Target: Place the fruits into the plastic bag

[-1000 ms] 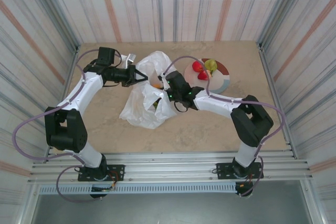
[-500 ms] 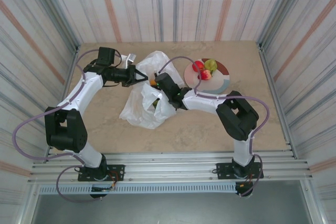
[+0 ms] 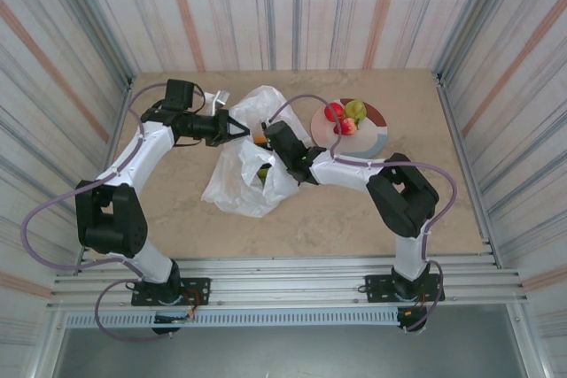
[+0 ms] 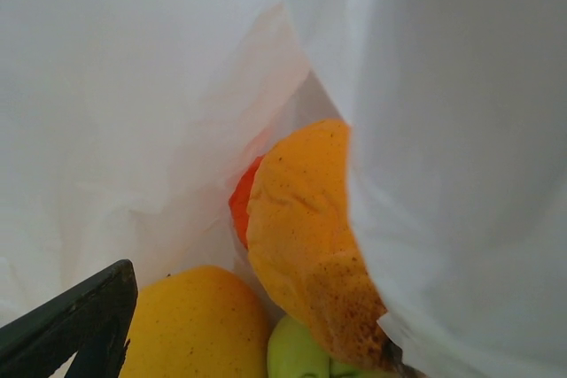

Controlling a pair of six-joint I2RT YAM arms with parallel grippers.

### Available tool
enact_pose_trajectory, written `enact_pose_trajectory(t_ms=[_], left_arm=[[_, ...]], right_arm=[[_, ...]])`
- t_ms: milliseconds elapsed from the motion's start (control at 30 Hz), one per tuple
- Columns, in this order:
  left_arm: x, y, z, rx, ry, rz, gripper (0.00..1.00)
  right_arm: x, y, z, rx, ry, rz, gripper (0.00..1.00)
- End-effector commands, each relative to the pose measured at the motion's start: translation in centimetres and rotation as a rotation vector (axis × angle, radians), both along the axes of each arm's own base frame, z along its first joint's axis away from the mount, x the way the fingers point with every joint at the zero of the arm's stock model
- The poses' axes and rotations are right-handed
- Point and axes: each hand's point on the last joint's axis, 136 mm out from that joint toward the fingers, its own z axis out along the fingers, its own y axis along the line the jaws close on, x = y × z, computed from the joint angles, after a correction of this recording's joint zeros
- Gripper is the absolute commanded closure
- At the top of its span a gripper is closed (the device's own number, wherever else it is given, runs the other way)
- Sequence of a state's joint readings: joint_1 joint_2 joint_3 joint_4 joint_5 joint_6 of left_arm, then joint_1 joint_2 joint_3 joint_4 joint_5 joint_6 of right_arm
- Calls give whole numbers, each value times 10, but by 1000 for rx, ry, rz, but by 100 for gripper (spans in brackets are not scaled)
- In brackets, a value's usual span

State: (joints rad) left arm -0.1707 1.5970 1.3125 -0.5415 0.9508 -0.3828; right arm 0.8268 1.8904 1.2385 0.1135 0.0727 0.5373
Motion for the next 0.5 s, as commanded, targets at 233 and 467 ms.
enact_pose_trajectory(t_ms=[233, 467], left_arm=[[-6, -1, 2, -16, 1, -14, 100], [-5, 0, 2, -17, 1, -10, 100]], right_arm=[[-4, 0, 37, 63, -87, 70, 8], [-9, -3, 41, 81, -77, 100, 10]])
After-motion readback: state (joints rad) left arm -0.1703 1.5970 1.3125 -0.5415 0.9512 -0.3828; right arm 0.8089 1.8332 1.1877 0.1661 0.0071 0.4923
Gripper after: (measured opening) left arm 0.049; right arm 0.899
